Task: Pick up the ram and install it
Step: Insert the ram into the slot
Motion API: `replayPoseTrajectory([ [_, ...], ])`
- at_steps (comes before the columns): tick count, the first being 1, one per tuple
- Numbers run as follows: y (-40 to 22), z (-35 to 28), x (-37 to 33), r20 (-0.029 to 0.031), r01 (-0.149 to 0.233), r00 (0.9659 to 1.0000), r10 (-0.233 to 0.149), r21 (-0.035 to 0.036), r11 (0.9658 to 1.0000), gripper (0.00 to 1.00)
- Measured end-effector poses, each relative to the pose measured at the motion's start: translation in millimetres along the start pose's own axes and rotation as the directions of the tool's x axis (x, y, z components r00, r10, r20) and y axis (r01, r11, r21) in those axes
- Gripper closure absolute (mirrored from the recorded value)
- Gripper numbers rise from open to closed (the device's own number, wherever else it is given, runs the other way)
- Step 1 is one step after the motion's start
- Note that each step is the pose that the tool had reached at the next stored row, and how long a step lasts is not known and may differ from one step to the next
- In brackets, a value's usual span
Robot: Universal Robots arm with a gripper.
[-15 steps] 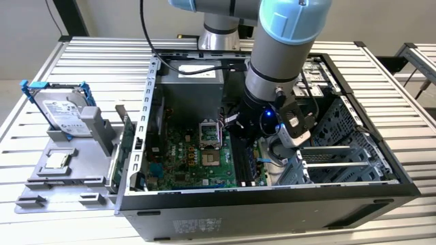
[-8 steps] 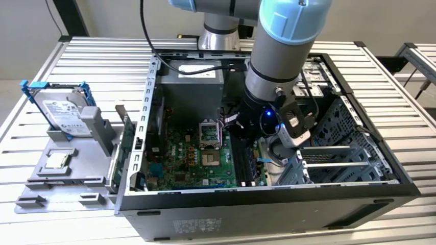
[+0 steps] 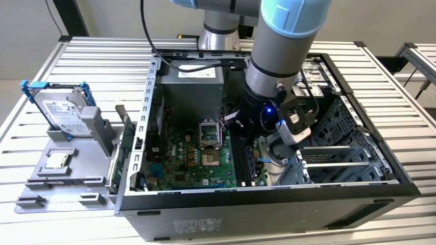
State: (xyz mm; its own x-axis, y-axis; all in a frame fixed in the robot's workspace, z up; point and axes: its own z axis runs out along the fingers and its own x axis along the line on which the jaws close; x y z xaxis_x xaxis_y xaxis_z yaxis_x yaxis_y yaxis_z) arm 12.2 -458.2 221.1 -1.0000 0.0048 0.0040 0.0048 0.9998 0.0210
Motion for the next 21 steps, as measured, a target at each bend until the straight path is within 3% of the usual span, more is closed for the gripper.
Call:
replayPoseTrajectory([
  [21,0.2,4.1,-1.3,0.0001,0.001,1.0,-0.001,-0.0007,1.0,1.0],
])
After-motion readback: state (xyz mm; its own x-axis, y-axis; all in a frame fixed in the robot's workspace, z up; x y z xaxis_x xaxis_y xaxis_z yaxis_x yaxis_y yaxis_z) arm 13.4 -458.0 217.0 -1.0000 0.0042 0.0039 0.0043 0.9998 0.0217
